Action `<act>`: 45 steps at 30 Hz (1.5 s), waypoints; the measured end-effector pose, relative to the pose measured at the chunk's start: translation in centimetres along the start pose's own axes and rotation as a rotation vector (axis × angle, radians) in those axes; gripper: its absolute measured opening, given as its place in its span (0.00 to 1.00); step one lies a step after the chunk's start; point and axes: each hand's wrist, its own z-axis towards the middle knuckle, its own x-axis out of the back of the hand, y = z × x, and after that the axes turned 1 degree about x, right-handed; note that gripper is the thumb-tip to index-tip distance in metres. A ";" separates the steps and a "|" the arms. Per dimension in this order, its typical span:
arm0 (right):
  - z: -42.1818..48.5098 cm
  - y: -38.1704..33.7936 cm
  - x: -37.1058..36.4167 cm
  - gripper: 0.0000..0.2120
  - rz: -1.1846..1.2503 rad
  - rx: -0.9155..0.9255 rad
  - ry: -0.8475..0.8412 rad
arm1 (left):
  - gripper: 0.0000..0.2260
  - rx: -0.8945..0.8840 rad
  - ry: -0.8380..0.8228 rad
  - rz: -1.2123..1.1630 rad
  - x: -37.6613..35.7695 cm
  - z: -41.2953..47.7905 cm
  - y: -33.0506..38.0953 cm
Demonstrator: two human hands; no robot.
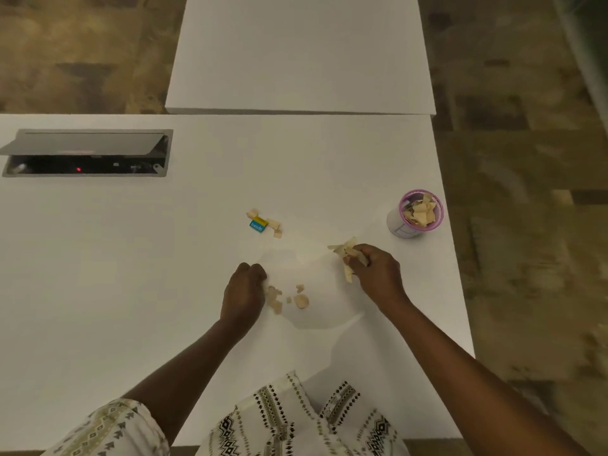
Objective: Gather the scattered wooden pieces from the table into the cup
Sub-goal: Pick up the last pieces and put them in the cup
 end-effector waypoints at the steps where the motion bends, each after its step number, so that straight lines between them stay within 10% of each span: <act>1: 0.2 0.0 1.0 0.07 -0.016 0.018 0.007 | 0.10 0.045 0.021 -0.062 0.1 0.3 0.7; 13: 7.0 1.3 11.5 0.12 -0.195 -0.011 0.217 | 0.07 0.091 -0.076 -0.598 -1.2 6.3 20.6; 21: 9.6 0.2 13.7 0.15 -0.331 0.041 0.076 | 0.06 -0.045 -0.140 -0.504 -4.0 9.7 30.8; 32: 8.9 2.4 14.9 0.13 -0.225 0.093 0.182 | 0.17 0.007 -0.203 -0.485 -4.7 10.1 31.5; 45: 6.6 5.9 9.4 0.36 -0.906 0.321 -0.024 | 0.10 -0.202 -0.168 -0.061 -7.0 8.5 22.5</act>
